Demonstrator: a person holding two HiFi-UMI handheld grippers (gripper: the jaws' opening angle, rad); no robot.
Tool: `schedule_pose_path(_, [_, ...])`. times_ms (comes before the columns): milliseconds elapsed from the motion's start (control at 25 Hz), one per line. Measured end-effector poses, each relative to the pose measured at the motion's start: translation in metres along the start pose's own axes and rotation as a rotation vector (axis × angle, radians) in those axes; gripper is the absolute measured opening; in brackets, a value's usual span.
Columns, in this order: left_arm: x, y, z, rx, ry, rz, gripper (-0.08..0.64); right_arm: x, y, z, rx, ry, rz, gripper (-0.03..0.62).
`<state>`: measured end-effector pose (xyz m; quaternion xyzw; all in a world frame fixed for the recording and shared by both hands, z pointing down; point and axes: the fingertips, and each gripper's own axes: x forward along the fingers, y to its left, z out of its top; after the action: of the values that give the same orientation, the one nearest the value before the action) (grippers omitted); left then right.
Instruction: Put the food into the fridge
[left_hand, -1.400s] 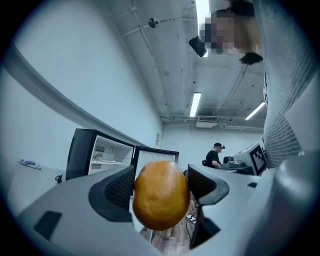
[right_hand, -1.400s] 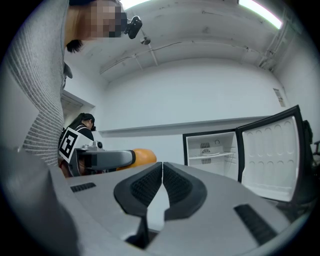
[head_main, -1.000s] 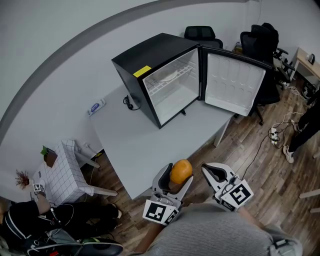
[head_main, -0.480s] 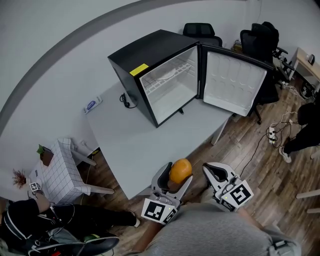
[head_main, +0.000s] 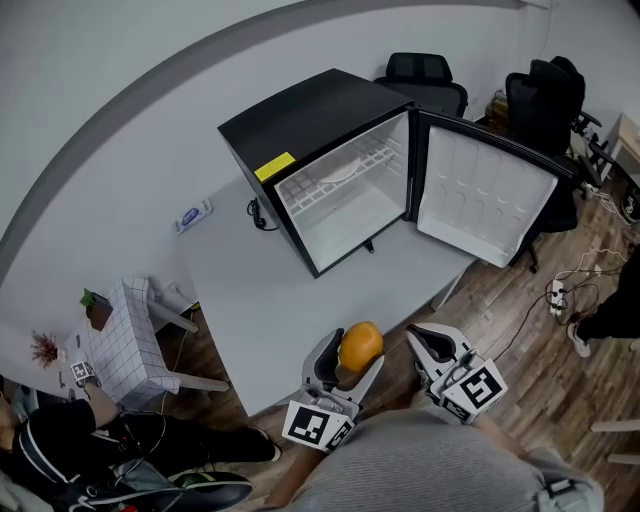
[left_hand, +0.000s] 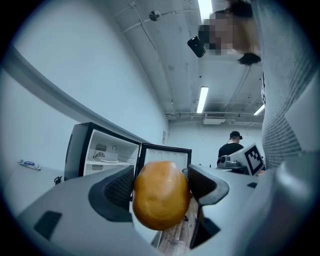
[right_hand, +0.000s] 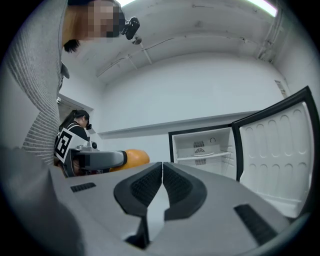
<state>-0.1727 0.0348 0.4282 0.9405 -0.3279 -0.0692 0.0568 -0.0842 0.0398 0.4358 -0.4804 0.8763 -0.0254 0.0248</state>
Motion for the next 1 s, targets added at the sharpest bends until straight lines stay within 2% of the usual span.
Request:
schedule_pose_path(520, [0.124, 0.022, 0.013, 0.012, -0.026, 0.113, 0.347, 0.045, -0.120, 0.031, -0.017, -0.003, 0.110, 0.012])
schedule_pose_path(1000, [0.193, 0.022, 0.013, 0.041, -0.064, 0.255, 0.347, 0.069, -0.196, 0.037, -0.031, -0.003, 0.258, 0.012])
